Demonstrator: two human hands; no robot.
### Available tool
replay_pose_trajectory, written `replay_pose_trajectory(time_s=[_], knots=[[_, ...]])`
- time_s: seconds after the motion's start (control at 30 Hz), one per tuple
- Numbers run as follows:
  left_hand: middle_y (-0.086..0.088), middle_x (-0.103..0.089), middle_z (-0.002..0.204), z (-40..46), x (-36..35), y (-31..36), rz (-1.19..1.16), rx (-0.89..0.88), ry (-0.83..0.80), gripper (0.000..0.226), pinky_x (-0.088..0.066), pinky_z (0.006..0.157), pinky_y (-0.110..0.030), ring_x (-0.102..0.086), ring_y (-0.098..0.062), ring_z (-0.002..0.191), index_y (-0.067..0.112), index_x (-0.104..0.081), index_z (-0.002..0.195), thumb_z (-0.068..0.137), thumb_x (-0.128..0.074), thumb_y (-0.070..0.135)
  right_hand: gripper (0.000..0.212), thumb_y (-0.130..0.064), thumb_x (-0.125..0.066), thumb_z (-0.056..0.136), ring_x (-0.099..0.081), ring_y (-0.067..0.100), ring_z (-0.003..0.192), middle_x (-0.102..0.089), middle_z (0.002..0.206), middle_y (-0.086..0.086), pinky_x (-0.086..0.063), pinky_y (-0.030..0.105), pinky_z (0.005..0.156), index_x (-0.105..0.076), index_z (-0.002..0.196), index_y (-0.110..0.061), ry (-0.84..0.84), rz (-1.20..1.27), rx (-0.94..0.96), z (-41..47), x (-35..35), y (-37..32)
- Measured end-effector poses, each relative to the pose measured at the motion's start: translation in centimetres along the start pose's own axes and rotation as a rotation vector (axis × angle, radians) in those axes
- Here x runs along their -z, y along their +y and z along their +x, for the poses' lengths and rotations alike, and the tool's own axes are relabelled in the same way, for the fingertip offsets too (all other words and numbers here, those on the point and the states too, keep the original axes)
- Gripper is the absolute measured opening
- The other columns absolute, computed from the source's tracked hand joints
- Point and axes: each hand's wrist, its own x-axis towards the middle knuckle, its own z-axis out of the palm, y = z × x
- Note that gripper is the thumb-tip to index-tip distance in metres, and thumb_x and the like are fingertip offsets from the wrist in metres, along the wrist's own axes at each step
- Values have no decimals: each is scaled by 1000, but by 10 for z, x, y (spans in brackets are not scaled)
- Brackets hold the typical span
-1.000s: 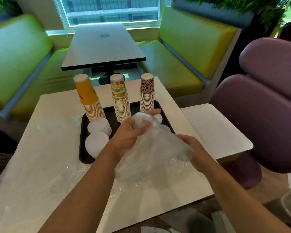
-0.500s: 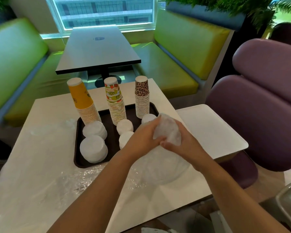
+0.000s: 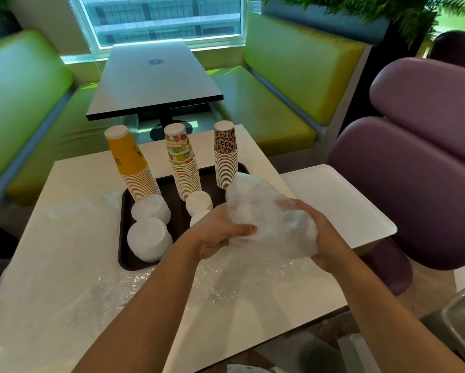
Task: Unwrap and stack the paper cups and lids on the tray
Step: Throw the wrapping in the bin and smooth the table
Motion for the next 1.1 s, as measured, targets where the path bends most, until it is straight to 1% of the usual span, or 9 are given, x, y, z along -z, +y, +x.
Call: replay_pose_trajectory(time_s=[0.2, 0.3, 0.4, 0.53, 0.63, 0.8, 0.9, 1.0, 1.1], knots=[[-9, -72, 96, 4, 6, 0, -173, -52, -26, 29, -59, 73, -35, -68, -23, 88, 10, -65, 108, 86, -56, -6, 19, -10, -54, 91, -67, 14, 94, -71, 101, -3, -55, 24, 70, -65, 107, -14, -53, 72, 36, 2, 6, -3], [-14, -69, 99, 7, 5, 2, -181, -103, -11, 23, -55, 80, -36, -65, -24, 90, 5, -69, 104, 90, -53, -2, 26, -10, -43, 95, -65, 14, 100, -69, 109, -6, -56, 22, 74, -69, 90, -16, -58, 35, -4, 2, 10, -6], [-8, -71, 97, 8, 3, 5, -182, -177, 19, 37, -55, 81, -39, -65, -24, 91, 13, -77, 78, 90, -48, -6, 19, -21, -59, 87, -59, 18, 114, -64, 120, -8, -54, 34, 89, -73, 75, -17, -91, 82, -14, 5, 18, -5], [-3, -65, 102, 7, 0, 6, -143, -330, 77, 57, -56, 79, -39, -59, -23, 102, 19, -69, 47, 85, -45, -15, 66, -66, -58, 73, -60, 26, 115, -61, 127, 2, -55, 42, 84, -59, 122, -21, -175, 267, -187, 5, 17, 1], [-3, -62, 105, 11, -3, 0, -73, -421, 73, 60, -55, 83, -36, -55, -22, 107, 22, -66, 43, 79, -45, -22, 78, -58, -67, 73, -57, 30, 119, -58, 131, 13, -54, 36, 89, -45, 136, -17, -260, 317, -241, 4, 8, 7], [9, -56, 121, 11, 15, -1, 497, -416, -144, 49, -48, 97, -28, -51, -11, 116, 35, -73, 71, 80, -59, -12, 44, -11, -61, 82, -66, 23, 103, -66, 117, 16, -57, 27, 77, -54, 125, -5, -74, 107, -107, 6, 12, 13], [10, -50, 133, 0, 25, 9, 651, -263, -394, 25, -41, 98, -15, -48, -1, 121, 24, -65, 98, 80, -71, 8, 45, -17, -74, 76, -67, 22, 100, -70, 107, 11, -55, 26, 74, -59, 118, -6, -81, -132, -2, 5, 26, 9], [3, -56, 131, 5, 15, 10, 422, -236, -244, 36, -48, 92, -20, -56, -9, 118, 20, -56, 108, 76, -70, 21, 25, -19, -70, 84, -68, 10, 91, -72, 96, 2, -53, 21, 72, -63, 108, -15, -131, -358, 27, 4, 27, 3], [0, -59, 122, 16, 2, -2, 548, -184, -201, 55, -52, 94, -34, -61, -13, 109, 25, -51, 124, 75, -78, 23, 38, -32, -71, 80, -67, 15, 98, -70, 104, 1, -55, 31, 82, -61, 114, -19, -200, -414, 9, 4, 20, 0]])
